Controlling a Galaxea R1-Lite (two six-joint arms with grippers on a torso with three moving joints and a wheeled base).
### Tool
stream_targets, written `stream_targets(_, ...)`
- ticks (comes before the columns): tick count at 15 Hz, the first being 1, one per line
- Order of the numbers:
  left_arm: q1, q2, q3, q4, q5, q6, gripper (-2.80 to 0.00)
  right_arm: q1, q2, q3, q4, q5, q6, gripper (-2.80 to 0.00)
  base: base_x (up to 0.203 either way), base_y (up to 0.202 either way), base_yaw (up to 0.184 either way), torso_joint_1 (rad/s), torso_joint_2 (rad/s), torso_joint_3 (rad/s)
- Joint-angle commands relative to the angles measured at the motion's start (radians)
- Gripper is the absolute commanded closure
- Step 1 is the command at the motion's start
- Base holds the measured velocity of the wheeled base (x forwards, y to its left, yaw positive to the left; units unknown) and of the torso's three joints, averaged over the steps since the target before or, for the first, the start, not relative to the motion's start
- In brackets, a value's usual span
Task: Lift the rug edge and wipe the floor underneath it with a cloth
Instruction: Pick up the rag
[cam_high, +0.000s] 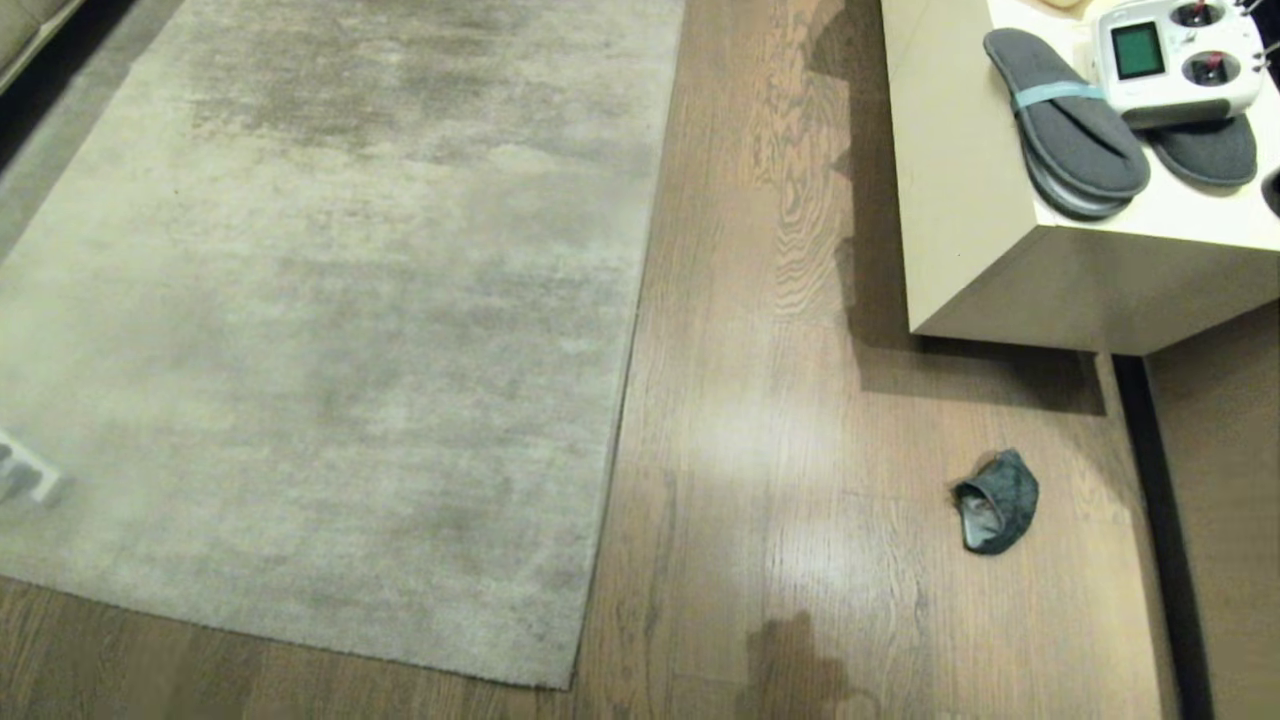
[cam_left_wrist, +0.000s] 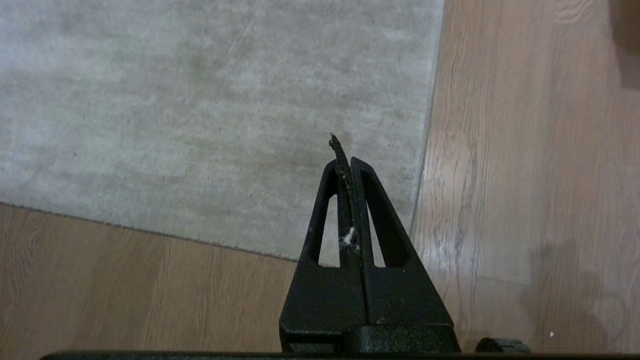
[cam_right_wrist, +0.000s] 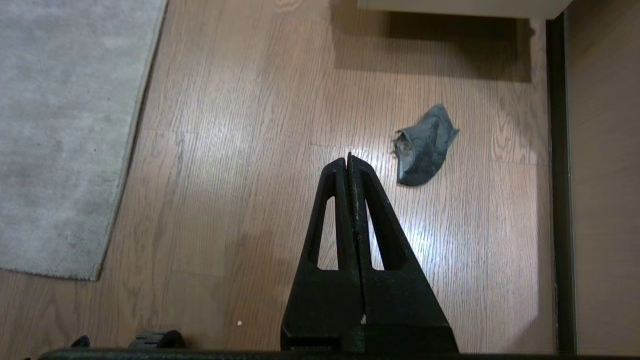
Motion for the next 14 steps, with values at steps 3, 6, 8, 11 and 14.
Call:
stream_targets(3, 0.001, 0.001, 0.0, 0.0, 0.001, -0.001, 0.0, 0.0, 0.0, 0.0, 0.0, 0.0, 0.0, 0.0, 0.0, 0.0, 0.0, -0.001, 0.0, -0.2)
stream_targets(6, 0.001, 0.001, 0.0, 0.0, 0.001, -0.001, 0.0, 0.0, 0.0, 0.0, 0.0, 0.0, 0.0, 0.0, 0.0, 0.0, 0.0, 0.002, 0.0, -0.2)
stream_targets(8, 0.001, 0.001, 0.0, 0.0, 0.001, -0.001, 0.0, 0.0, 0.0, 0.0, 0.0, 0.0, 0.0, 0.0, 0.0, 0.0, 0.0, 0.003, 0.0, -0.194)
stream_targets(11, 0.001, 0.001, 0.0, 0.0, 0.001, -0.001, 0.0, 0.0, 0.0, 0.0, 0.0, 0.0, 0.0, 0.0, 0.0, 0.0, 0.0, 0.001, 0.0, -0.196)
stream_targets(14, 0.001, 0.001, 0.0, 0.0, 0.001, -0.001, 0.0, 0.0, 0.0, 0.0, 0.0, 0.0, 0.0, 0.0, 0.0, 0.0, 0.0, 0.002, 0.0, -0.195)
